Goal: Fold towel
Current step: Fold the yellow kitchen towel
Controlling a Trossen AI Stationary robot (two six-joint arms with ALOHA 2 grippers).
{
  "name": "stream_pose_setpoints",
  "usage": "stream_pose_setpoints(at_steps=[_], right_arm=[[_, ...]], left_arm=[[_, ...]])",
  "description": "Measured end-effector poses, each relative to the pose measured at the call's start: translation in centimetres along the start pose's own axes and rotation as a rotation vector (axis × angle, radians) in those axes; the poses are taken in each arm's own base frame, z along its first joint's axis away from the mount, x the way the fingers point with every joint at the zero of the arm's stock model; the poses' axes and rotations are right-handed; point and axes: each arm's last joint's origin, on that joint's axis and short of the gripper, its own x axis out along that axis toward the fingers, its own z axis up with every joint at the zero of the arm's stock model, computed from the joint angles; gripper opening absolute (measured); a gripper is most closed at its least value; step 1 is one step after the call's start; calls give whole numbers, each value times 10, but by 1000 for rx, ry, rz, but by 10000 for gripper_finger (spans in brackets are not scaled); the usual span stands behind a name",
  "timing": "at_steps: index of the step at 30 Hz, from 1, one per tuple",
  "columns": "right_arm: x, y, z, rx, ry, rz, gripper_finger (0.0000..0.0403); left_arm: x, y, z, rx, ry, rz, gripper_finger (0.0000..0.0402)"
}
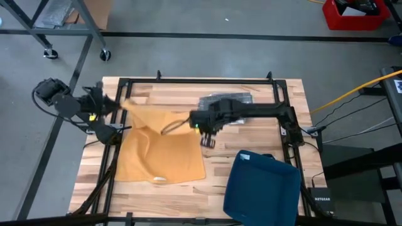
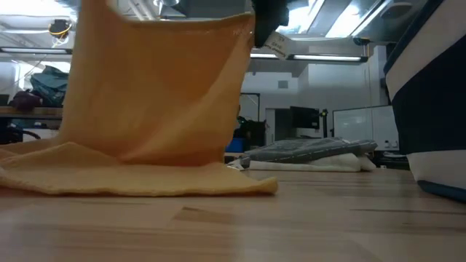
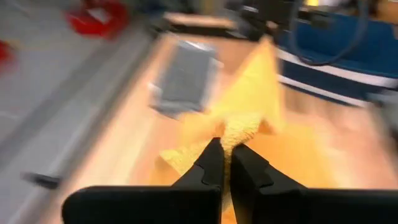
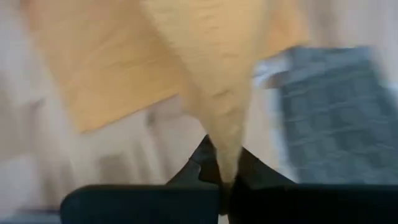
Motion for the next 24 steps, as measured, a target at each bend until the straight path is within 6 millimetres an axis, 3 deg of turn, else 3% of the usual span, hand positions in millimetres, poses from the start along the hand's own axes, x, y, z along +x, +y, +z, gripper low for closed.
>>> stream_pose_setpoints(at_steps=[10,17,24], right_arm=[[25,58,-18,-134,61,217,1],[26,95,-33,-217,101,380,1],[21,122,-45,-289,84,421,2]], left_arm=[[4,-30,2,-191,310,-525,0],[11,-59,12,-385,591,-808,0],[22,-88,12,-504,909,-862,0]])
